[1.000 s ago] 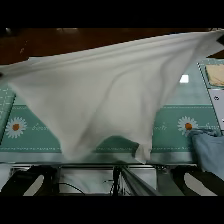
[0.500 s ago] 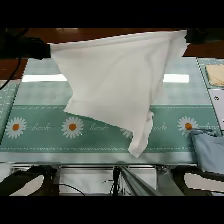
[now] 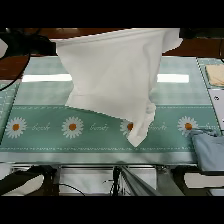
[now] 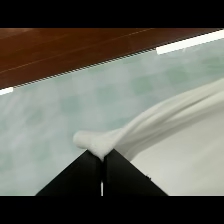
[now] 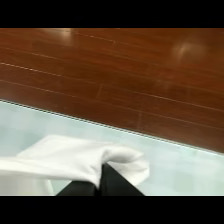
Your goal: Fold the shirts.
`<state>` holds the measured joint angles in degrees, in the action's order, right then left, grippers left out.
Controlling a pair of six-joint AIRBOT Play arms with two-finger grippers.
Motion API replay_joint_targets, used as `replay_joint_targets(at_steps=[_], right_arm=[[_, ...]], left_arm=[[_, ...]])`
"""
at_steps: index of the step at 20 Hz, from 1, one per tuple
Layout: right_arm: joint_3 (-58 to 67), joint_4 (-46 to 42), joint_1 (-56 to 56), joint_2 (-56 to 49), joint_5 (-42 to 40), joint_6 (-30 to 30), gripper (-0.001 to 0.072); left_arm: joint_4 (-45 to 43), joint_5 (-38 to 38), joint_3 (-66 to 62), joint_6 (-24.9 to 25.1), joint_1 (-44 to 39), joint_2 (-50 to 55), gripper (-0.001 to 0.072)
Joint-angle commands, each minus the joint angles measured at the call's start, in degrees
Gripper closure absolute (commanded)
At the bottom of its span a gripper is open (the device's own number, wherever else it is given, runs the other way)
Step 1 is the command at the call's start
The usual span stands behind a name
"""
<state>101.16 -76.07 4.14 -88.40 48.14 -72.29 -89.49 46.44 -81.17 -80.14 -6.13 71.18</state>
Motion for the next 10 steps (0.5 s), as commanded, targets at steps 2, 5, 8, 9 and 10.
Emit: replay_joint_targets(at_steps=[2, 5, 8, 9, 10], right_arm=[[0.00, -0.20, -0.74, -3.02, 4.59, -0.02, 0.0685], [0.00, -1.05, -0.79, -6.21, 10.47, -0.50, 0.0685], [0.00, -0.42, -0.79, -9.51, 15.93, -1.95, 0.0685], [0.00, -0.24, -0.79, -10.19, 16.96, -2.32, 0.0685], [0.00, -0.24, -0.79, -10.73, 17.81, -2.60, 0.0685]], left_arm=[[-4.09, 3.39, 0.07, -0.02, -1.11, 2.75, 0.0679], [-1.79, 8.24, 0.07, -0.07, -2.03, 7.26, 0.0679], [1.53, 11.89, 0.04, -2.67, -2.43, 12.07, 0.0679], [2.36, 13.33, 0.04, -3.61, -2.47, 13.64, 0.0679], [3.63, 14.62, 0.07, -3.67, -2.49, 14.97, 0.0678]])
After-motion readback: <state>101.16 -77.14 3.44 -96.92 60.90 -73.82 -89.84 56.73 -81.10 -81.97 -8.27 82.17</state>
